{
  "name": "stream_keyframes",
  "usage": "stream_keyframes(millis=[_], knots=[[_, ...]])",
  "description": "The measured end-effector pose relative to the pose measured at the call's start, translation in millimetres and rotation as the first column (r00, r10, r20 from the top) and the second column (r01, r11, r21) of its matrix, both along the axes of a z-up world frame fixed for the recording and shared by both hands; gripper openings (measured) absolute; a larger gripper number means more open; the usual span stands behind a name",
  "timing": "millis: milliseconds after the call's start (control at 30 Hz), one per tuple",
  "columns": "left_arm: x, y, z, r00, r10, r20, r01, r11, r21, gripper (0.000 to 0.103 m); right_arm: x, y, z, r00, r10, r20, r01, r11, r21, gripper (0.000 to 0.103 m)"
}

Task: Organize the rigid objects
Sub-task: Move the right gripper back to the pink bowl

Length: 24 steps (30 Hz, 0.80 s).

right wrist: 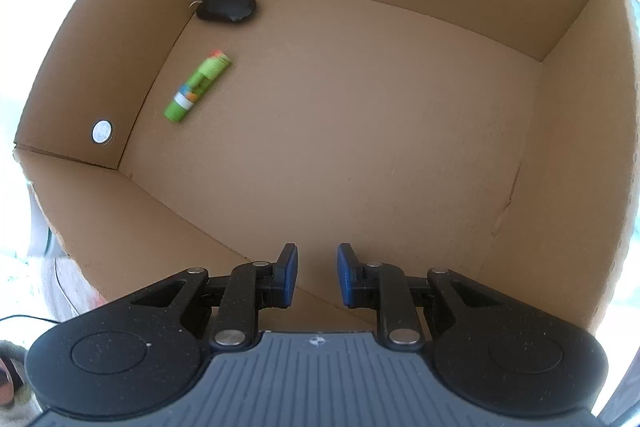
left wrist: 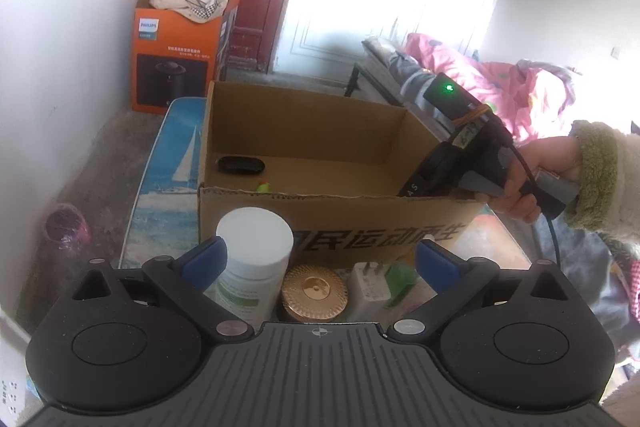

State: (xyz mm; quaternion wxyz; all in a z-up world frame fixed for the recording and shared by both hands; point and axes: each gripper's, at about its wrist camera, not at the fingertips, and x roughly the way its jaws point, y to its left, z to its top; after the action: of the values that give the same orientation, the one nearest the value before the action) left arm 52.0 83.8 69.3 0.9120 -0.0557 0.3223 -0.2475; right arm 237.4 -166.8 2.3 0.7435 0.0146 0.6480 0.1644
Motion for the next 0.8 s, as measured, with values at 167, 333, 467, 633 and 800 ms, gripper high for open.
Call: stream_keyframes(millis=[167, 333, 467, 633, 800], knots=[[-1.7, -3.8, 0.0, 1.000, -0.007, 0.001, 0.007, 1.000, 0.008, 0.101, -0.4, -1.0, -4.6, 1.000, 0.014, 0.002, -0.014, 1.000, -0.009, 0.023], [-5.5, -7.8, 0.0, 1.000, -0.023, 0.012, 0.023, 1.000, 0.019, 0.101, 1.0, -1.6, -6.8, 1.000, 0.018, 0.009, -0.018, 1.000, -0.007, 0.023], [-7.9, -10.1, -0.6, 0.999, -0.034, 0.025, 0.033, 0.999, 0.039, 0.101, 3.5, 3.7, -0.1, 0.997, 0.019, 0.075, -0.019, 1.000, 0.004, 0.024], [-14.7, -16.5, -6.1, 0.997, -0.064, 0.035, 0.062, 0.996, 0.069, 0.101, -31.8, -9.4, 43.3, 0.951, -0.037, 0.308, 0.001, 0.993, 0.117, 0.024], [-29.9, -37.2, -20.3, 0.987, -0.157, 0.028, 0.154, 0.983, 0.097, 0.101, -103.9, -39.7, 61.8, 0.886, -0.194, 0.421, 0.068, 0.953, 0.295, 0.029]])
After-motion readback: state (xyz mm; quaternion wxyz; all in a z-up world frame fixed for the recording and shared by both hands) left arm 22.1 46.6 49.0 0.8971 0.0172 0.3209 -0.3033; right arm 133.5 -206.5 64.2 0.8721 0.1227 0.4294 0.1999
